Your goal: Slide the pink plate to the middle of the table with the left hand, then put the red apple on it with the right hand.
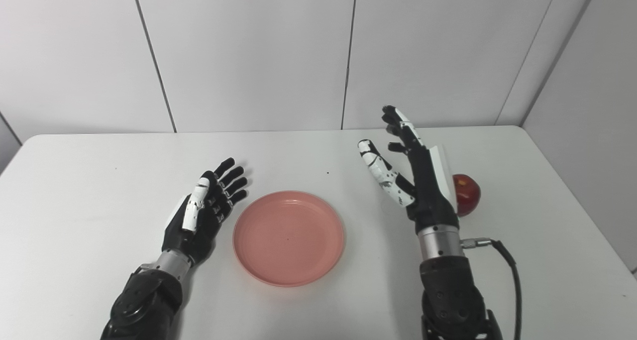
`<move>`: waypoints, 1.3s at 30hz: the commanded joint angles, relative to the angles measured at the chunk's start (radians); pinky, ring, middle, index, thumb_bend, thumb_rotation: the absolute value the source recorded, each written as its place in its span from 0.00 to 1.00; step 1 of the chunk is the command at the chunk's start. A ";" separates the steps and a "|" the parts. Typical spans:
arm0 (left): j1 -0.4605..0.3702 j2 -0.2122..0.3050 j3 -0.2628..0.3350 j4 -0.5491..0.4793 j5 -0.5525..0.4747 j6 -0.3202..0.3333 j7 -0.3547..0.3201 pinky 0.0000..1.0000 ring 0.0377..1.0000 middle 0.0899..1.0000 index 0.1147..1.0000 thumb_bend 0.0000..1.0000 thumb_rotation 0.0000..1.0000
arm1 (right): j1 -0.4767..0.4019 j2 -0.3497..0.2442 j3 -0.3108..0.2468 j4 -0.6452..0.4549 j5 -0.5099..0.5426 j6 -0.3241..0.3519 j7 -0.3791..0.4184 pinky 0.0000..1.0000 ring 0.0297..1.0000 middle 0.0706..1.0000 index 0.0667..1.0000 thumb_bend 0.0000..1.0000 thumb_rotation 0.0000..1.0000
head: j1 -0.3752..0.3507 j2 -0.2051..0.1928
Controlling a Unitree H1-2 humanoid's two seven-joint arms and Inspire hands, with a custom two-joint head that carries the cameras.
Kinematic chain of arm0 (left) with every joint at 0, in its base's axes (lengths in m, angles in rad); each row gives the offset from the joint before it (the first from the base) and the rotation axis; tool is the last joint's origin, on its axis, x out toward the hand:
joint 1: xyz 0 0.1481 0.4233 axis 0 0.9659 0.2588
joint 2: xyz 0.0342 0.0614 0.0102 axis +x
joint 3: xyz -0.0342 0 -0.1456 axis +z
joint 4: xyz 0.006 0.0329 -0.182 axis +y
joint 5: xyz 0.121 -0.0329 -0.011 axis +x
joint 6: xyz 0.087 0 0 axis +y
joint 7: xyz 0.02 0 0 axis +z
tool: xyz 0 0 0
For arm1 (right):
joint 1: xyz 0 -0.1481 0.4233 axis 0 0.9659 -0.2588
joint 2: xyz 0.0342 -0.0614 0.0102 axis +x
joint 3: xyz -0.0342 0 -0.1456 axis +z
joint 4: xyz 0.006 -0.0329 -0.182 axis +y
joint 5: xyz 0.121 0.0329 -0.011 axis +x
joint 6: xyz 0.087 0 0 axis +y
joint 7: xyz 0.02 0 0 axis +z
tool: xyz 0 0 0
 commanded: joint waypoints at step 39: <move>0.023 0.059 0.035 0.070 -0.068 0.039 -0.048 0.94 0.93 0.93 0.91 0.35 1.00 | 0.022 -0.176 -0.230 0.131 -0.313 0.024 -0.049 0.77 0.91 0.97 1.00 1.00 0.60 | -0.113 -0.006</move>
